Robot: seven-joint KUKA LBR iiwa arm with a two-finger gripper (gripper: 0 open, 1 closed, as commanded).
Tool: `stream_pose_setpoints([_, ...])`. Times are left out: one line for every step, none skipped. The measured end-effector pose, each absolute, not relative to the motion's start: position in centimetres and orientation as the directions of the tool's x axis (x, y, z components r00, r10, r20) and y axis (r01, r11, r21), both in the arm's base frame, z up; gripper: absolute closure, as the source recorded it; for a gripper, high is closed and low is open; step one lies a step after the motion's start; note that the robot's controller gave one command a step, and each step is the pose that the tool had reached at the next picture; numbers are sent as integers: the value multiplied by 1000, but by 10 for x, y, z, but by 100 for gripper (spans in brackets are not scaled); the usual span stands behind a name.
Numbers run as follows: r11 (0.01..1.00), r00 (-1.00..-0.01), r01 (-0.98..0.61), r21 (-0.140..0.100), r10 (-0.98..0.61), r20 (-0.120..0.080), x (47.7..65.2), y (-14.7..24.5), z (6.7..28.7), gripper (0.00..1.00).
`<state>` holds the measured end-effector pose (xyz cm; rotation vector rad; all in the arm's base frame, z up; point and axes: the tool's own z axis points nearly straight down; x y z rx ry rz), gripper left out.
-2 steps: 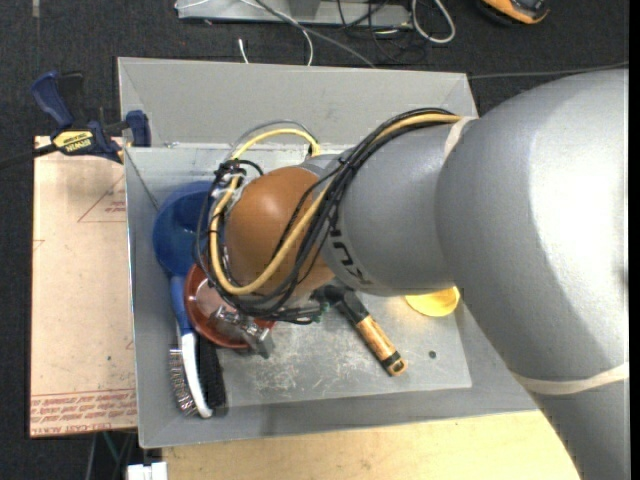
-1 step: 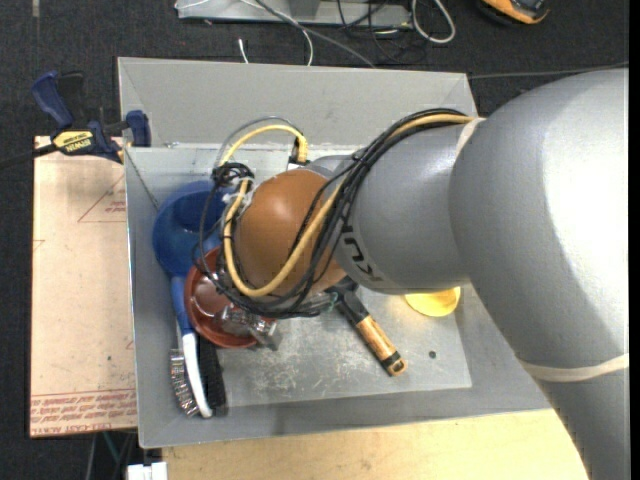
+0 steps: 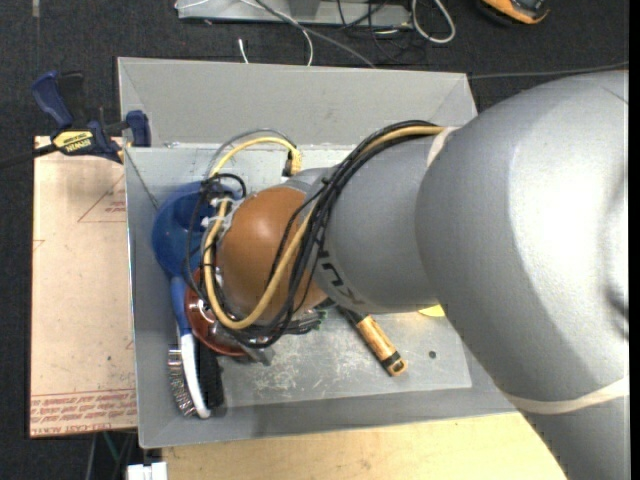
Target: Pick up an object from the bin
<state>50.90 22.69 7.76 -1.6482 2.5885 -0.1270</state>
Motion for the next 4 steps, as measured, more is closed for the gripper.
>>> stream_pose_setpoints([378,-379,-920,-105,-925,-15,523,219,72,100])
stream_pose_setpoints([421,-422,-900,-107,-906,-16,512,228,97,100])
stream_pose_setpoints([129,-133,-984,-120,-991,29,527,223,76,100])
stream_pose_setpoints([132,-137,-983,-124,-990,27,526,222,73,100])
